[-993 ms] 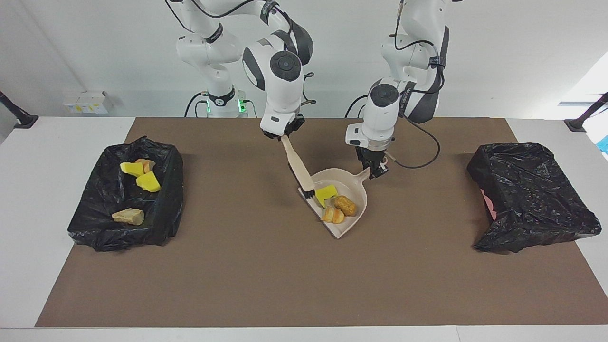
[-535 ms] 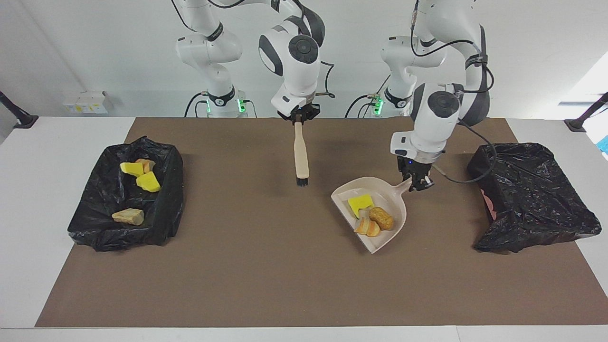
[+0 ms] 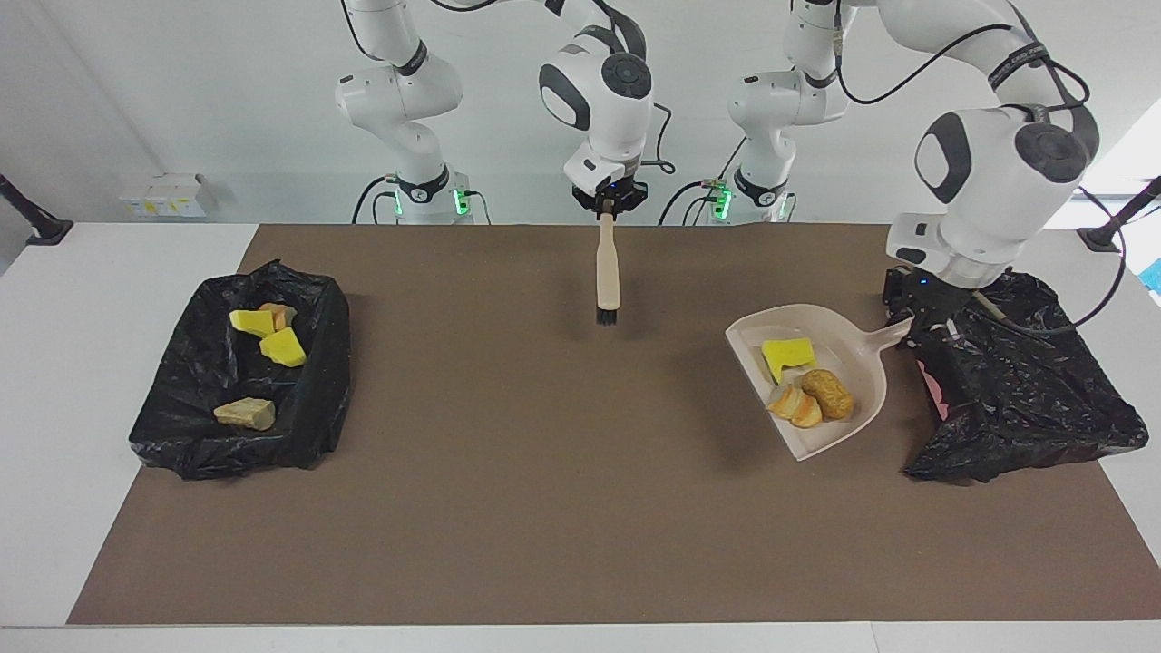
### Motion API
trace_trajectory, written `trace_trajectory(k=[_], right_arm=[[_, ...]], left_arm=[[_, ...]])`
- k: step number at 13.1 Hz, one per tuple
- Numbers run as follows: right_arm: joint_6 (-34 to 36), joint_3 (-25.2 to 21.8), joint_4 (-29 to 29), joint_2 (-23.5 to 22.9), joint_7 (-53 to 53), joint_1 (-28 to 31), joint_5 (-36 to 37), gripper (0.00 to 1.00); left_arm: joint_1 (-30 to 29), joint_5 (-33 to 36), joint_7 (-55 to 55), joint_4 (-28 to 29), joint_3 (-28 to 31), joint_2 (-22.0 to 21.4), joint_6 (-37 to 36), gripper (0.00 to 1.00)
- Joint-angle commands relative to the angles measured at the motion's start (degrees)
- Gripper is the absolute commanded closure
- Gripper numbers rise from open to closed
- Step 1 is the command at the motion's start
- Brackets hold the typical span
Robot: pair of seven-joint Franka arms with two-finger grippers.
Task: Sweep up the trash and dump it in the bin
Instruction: 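Carry the loaded dustpan toward the nearby black bag with the left gripper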
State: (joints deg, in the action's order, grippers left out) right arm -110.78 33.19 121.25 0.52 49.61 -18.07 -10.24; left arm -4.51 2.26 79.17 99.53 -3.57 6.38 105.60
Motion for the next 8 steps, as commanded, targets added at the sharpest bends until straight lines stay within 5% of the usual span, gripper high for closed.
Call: trace_trajectory(k=[1,8], right_arm=[[-4.53,-0.06,7.23,4.31,-0.3,0.06,-2.24,1.0],[-9.71,-0.15,16.38,9.15,-8.21,-1.7,-9.36,1.0]], left_arm=[[-5.84,-1.21,10.35,-3.73,-0.65,1.26,-2.41,1.0],[-22.71,0.02,33.14,-6.09,-0.56,2.05,-0.49,1.0]])
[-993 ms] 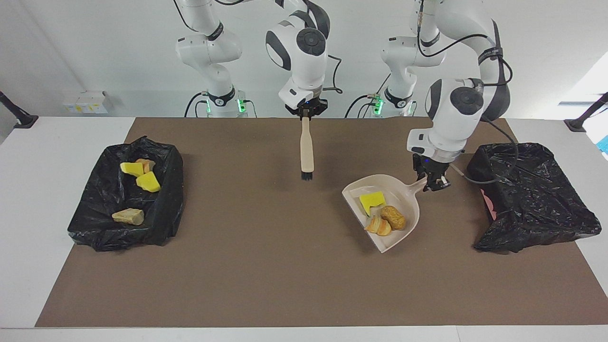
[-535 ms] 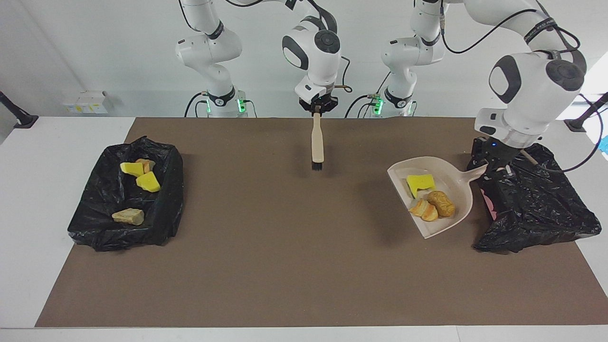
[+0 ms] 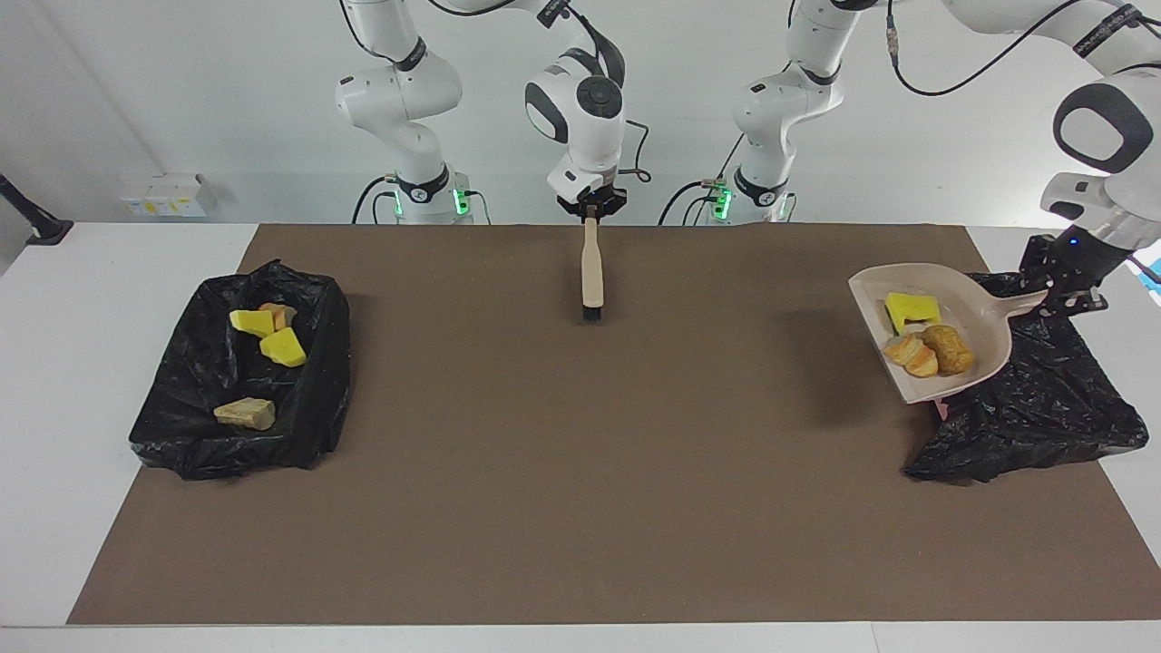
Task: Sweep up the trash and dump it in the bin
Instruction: 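Carry the loaded dustpan toward the nearby black bag with the left gripper, then tip the dustpan into the black bag with the left gripper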
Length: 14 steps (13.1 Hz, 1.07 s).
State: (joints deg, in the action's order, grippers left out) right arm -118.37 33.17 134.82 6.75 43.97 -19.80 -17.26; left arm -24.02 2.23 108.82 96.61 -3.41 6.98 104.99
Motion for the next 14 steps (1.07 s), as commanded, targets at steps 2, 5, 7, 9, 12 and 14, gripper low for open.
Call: trace_trajectory(k=[2,5,7,9,12,14], right_arm=[[-4.76,-0.12,4.48,2.83,-2.05,-0.68,-2.95,1.0],[-5.21,-0.12,5.02,2.39,-1.78,-0.95,-3.66,1.0],[-5.3,-0.12,5.1,1.95,-2.57,-0.95,-3.75,1.0],[-6.25,-0.03,5.54,1.42,-2.75,-0.95,-4.53,0.94],[-6.61,-0.03,5.46,1.16,-3.1,-0.95,-4.8,0.81],[-6.7,-0.12,5.54,1.24,-4.85,-1.03,-4.8,0.75]], left_arm=[[-5.33,4.07,7.35,-5.72,-0.72,3.12,2.49,1.0],[-6.03,13.21,7.63,-6.0,-0.19,3.83,10.9,1.0],[-6.39,18.92,6.67,-4.33,0.07,3.74,14.87,1.0],[-5.69,22.88,3.43,-2.05,0.07,3.75,16.55,1.0],[-3.41,32.8,-2.29,-0.46,0.07,3.04,15.69,1.0],[-2.61,40.09,-4.39,-0.46,0.07,2.78,15.42,1.0]])
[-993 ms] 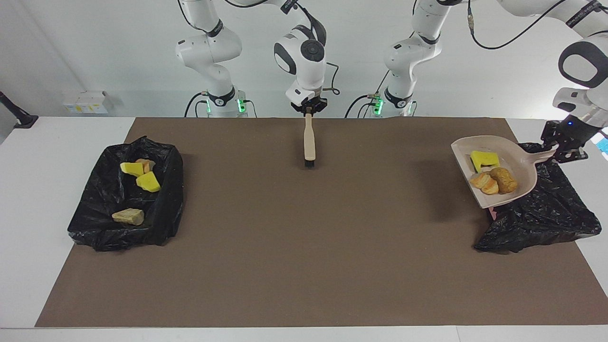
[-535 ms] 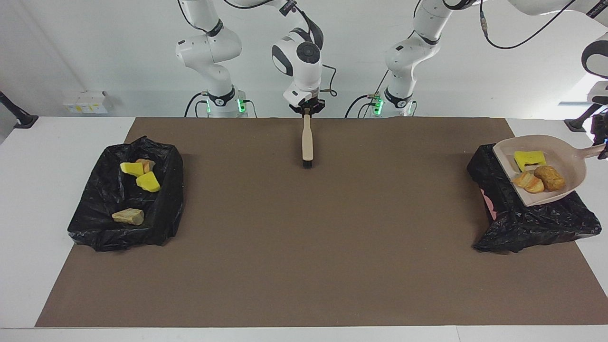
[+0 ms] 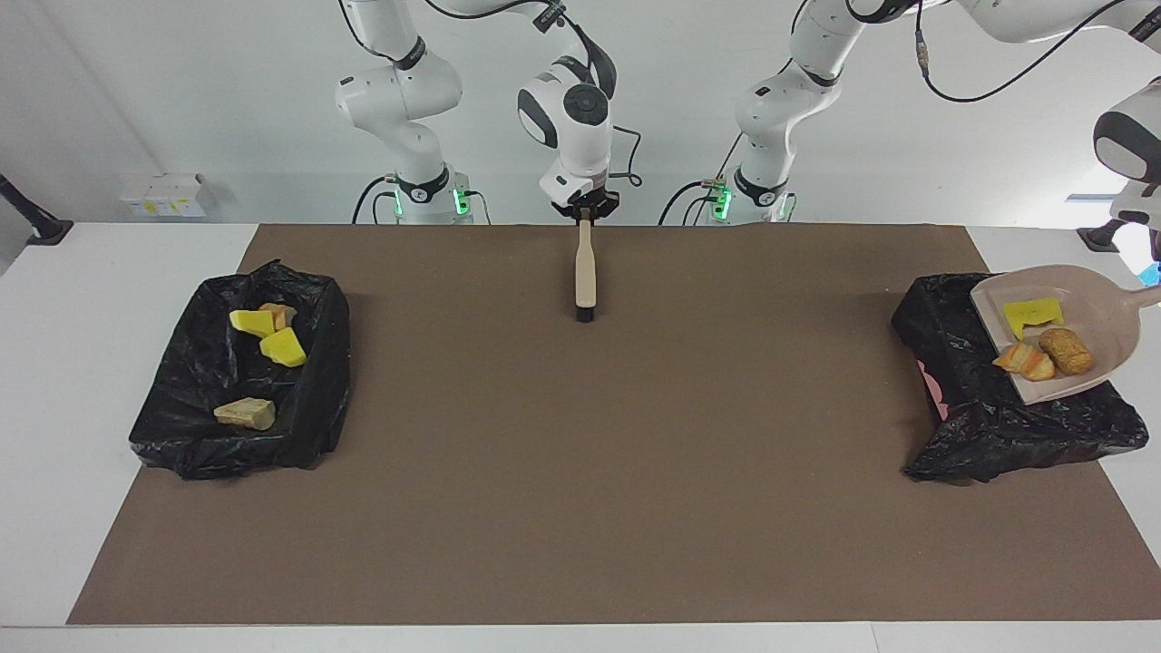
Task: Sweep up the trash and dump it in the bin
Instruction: 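Tip the dustpan into the black bag with the left gripper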
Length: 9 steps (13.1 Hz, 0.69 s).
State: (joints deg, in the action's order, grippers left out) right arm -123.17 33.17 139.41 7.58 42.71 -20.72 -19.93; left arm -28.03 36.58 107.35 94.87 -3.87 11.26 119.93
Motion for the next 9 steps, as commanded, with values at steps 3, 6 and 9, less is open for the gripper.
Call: trace_trajectory(k=[3,6,9], right_arm=[[-2.24,-0.12,0.86,0.07,-4.12,-0.02,-2.13,0.7],[-2.07,-0.21,0.6,-0.28,-4.47,0.06,-2.13,0.66],[-1.37,-0.65,-3.25,-2.65,-3.78,1.99,-1.95,0.5]], left_arm=[[2.19,15.16,-6.88,3.47,0.44,-2.99,0.57,1.0],[3.25,23.86,-11.8,6.28,0.44,-5.88,0.31,1.0],[3.16,26.53,-12.7,6.82,0.44,-9.05,0.31,1.0]])
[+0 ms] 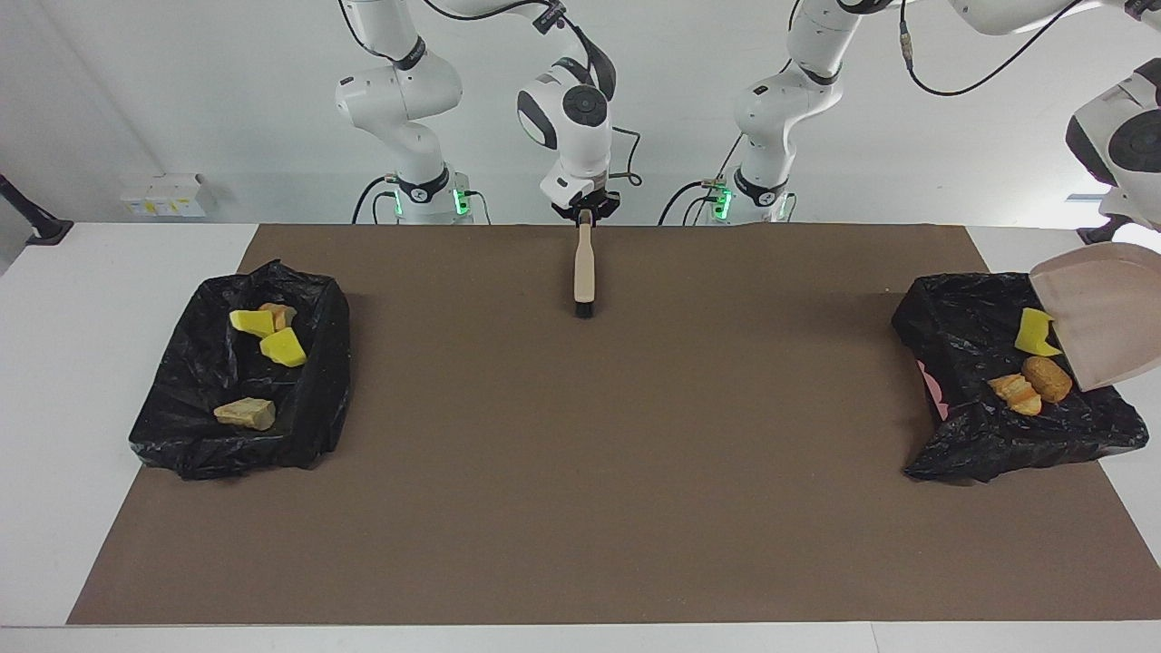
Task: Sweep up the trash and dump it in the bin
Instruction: 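Tip the dustpan into the black bag with the left gripper, then set the brush down on the table with the right gripper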
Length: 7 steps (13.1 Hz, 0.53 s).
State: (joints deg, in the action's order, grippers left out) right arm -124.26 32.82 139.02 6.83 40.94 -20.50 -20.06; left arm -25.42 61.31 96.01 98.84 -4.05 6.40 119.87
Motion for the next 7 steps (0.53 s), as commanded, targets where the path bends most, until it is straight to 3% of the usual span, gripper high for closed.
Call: trace_trajectory(k=[1,4,6,7], right_arm=[[-0.11,-0.21,-4.27,-1.91,-1.74,4.48,-1.83,0.44],[2.34,-0.29,-9.19,-1.82,-2.52,11.07,-1.22,0.31],[3.75,-0.3,-13.23,-1.91,-2.88,16.44,0.27,0.15],[3.5,-0.3,-14.55,-1.82,-2.71,18.55,4.72,0.1]], left_arm=[[0.63,1.8,-1.35,2.77,0.54,-4.89,0.28,1.0],[1.42,0.57,-1.62,2.85,-0.16,-5.69,-1.82,1.0],[2.92,-2.14,-4.06,2.94,-0.08,-5.78,-4.19,1.0],[3.7,-2.59,-4.95,3.03,-0.08,-5.87,-5.33,1.0]])
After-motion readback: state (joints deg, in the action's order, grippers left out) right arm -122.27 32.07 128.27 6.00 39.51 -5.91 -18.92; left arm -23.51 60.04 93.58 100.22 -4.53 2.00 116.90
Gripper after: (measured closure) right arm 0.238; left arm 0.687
